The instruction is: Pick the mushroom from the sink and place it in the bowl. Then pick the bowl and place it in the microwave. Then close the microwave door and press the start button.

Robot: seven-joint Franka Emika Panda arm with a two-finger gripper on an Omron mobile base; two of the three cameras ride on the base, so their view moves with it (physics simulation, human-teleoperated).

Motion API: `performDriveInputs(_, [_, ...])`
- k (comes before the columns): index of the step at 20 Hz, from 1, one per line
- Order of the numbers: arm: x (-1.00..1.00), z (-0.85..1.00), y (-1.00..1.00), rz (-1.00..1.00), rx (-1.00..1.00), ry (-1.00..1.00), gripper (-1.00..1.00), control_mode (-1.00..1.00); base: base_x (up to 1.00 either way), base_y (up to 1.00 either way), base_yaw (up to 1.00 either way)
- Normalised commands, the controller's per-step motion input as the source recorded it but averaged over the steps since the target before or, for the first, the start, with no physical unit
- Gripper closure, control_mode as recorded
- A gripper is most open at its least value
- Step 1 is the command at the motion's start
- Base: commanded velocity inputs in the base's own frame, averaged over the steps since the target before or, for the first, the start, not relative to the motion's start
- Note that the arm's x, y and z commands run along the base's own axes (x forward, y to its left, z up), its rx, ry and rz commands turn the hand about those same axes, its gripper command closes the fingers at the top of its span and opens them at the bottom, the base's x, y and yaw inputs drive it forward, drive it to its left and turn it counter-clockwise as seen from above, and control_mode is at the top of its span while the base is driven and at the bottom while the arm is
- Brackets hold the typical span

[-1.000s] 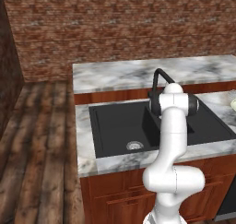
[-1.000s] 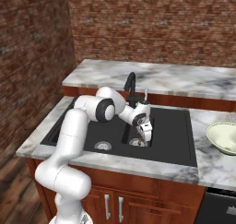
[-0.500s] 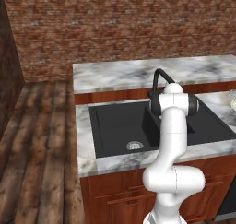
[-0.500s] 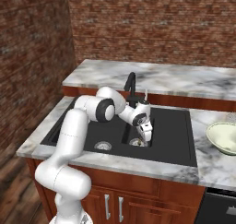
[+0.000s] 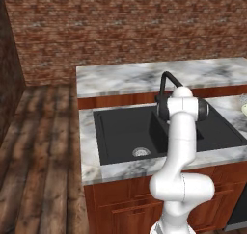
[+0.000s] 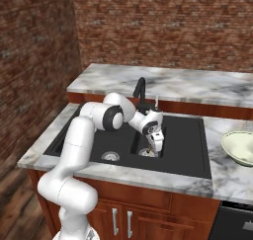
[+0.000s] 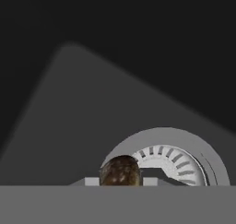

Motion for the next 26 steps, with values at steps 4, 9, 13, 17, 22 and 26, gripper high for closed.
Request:
performDriveInputs(4, [-0.38,0.29,-0.18,0.0,0.13,-0.1,1.0,-1.0,0.0,0.0,0.0])
performDriveInputs(9, [-0.52,0.53,-0.17,0.0,0.11,-0.09,1.0,-1.0,0.0,0.0,0.0])
performDriveInputs(13, [-0.56,0.63,-0.16,0.0,0.02,-0.02,1.0,-1.0,0.0,0.0,0.0])
performDriveInputs(17, [-0.48,0.82,-0.07,0.0,0.0,0.0,1.0,-1.0,0.0,0.0,0.0])
performDriveInputs(22, [-0.45,0.98,-0.03,0.0,0.0,0.0,1.0,-1.0,0.0,0.0,0.0])
performDriveInputs(26, [-0.44,1.0,-0.06,0.01,-0.02,0.0,1.0,-1.0,0.0,0.0,0.0])
